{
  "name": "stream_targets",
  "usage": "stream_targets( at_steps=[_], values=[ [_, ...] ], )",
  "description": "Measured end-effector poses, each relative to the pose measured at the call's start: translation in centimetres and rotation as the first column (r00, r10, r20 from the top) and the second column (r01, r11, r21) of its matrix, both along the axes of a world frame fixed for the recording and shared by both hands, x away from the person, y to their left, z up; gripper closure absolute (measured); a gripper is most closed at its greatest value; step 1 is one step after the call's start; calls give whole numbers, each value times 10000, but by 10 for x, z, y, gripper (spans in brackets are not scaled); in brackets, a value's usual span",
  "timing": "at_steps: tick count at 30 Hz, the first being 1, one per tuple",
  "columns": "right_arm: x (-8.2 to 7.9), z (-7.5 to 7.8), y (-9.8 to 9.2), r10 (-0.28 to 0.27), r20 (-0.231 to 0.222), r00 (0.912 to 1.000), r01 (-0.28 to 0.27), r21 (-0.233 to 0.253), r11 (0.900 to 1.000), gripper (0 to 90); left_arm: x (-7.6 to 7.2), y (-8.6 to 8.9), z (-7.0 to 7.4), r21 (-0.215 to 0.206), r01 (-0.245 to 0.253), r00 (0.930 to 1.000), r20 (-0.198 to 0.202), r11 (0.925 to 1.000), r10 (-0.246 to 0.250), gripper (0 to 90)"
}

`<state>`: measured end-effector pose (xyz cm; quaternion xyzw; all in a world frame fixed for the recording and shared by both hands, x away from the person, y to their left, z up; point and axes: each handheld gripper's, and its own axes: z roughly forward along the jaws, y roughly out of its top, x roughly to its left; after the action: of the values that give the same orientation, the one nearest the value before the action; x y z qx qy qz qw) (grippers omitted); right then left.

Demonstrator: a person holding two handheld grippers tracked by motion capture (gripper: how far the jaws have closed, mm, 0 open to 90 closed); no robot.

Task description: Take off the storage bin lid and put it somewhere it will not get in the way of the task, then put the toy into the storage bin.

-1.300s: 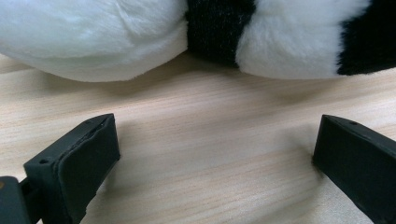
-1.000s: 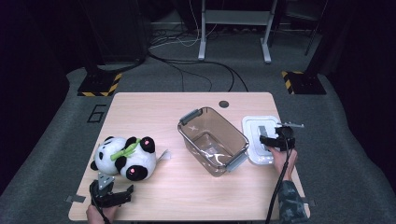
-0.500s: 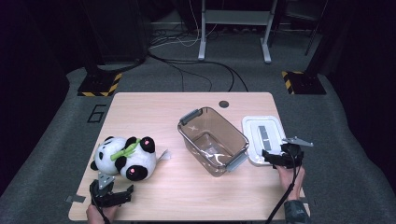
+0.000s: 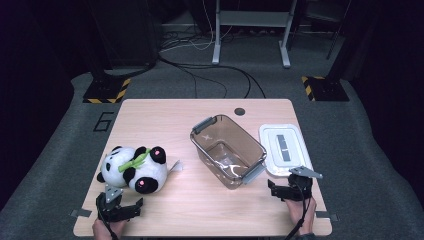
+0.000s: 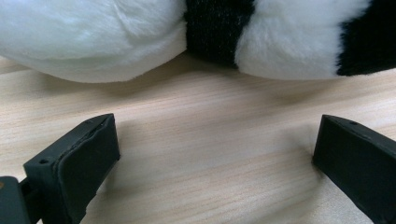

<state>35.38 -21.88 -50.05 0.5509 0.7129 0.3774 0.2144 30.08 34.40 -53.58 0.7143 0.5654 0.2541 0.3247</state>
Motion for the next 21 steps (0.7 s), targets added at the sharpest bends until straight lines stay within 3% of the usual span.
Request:
stream_targets(
  at_steps=[2,10,21],
  values=[
    [-4,-4,7,309,-1,9995,-309,-341,9989,0,0,0,0,-1,-3,10000,6,10000,3,0],
    [-12,-18,14,729,-268,9970,-740,-426,9964,0,0,0,0,10,1,10000,-10,10000,-1,0],
    [-14,-28,26,1389,-534,9889,-1442,-1142,9829,0,0,-1,0,-21,-37,10000,-30,10000,37,0]
  ],
)
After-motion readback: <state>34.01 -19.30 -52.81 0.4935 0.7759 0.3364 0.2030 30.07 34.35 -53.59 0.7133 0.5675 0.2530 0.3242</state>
